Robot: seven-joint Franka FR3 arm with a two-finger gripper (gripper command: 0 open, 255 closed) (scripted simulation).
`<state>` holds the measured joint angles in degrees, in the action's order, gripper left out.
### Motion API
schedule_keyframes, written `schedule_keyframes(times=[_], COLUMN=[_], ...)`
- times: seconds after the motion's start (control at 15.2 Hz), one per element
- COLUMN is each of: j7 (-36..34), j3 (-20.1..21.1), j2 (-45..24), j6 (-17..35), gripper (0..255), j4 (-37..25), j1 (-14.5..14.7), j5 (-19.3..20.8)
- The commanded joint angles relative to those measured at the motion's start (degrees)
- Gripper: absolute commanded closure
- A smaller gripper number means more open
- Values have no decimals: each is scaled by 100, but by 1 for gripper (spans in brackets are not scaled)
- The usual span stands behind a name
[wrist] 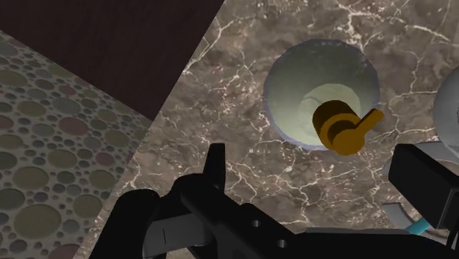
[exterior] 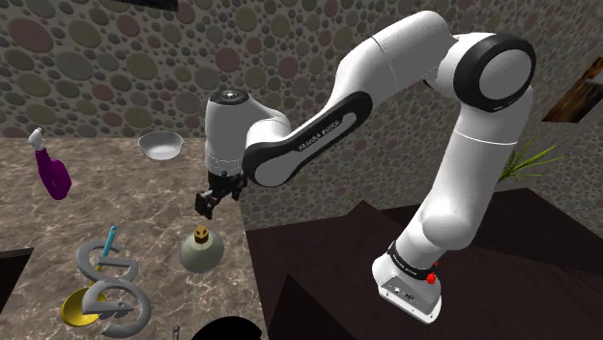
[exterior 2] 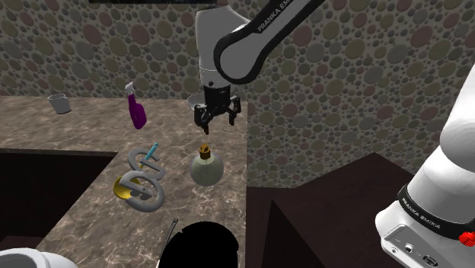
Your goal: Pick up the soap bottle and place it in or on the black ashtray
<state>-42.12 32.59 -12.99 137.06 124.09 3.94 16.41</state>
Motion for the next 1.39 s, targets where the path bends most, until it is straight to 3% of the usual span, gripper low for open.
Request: schedule_keyframes(times=[0.0,0.33,0.86,1.32], j7=[-360,-899,-1096,-1095], j3=[-107,-427,-673,-674], j2=[-500,-1544,-1997,-1997], j6=[58,33,389,389], gripper=[0,0,0,0], j4=[-303,-1152,-1218,-1218], j1=[212,775,934,934], j5=[391,968,1284,1283])
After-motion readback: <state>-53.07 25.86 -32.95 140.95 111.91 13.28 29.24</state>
